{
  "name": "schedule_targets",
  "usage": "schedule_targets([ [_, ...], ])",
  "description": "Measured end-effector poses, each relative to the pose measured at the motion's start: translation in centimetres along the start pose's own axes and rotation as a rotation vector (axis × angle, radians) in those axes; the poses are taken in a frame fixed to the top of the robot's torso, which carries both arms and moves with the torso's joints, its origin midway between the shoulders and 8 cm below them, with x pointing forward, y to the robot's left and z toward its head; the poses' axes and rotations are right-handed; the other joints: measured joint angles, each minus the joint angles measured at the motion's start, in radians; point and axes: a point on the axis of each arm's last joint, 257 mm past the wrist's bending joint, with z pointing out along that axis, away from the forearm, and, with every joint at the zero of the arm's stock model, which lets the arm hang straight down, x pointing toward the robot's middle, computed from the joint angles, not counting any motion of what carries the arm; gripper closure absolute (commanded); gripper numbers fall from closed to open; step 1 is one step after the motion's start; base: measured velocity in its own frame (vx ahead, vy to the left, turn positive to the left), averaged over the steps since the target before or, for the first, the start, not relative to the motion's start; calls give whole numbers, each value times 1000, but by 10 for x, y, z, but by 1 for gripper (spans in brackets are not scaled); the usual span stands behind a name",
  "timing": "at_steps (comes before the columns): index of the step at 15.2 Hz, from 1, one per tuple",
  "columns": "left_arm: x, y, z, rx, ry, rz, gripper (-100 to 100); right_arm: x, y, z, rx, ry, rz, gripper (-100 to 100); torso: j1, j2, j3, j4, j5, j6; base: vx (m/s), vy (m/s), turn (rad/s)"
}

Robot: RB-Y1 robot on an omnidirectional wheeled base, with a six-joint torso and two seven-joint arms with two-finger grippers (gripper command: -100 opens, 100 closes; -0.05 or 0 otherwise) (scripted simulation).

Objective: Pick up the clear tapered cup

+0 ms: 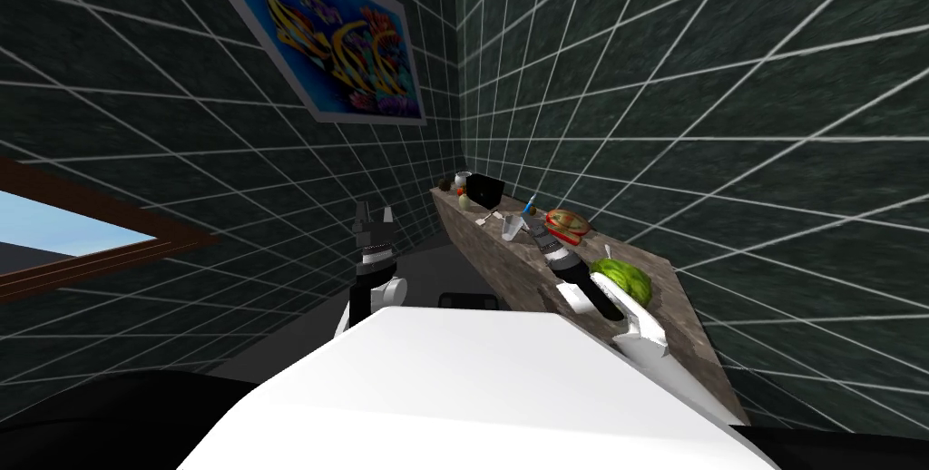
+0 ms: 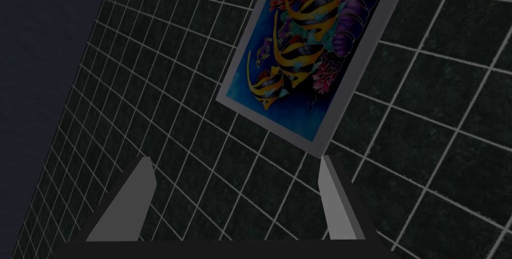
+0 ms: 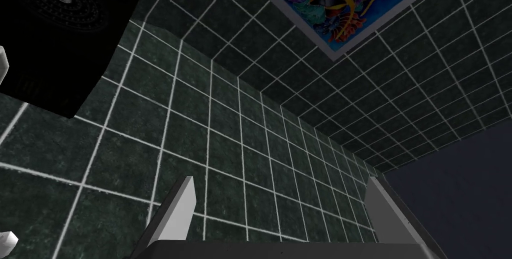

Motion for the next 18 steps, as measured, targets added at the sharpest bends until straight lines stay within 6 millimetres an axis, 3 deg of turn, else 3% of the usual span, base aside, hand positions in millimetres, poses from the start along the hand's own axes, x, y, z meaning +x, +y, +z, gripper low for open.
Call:
schedule_targets([
  [18,0,0,0,0,0,0,0,35,-28,-23,-11,407,-341,-100,-1,0,0,0,0,0,16,33,35],
])
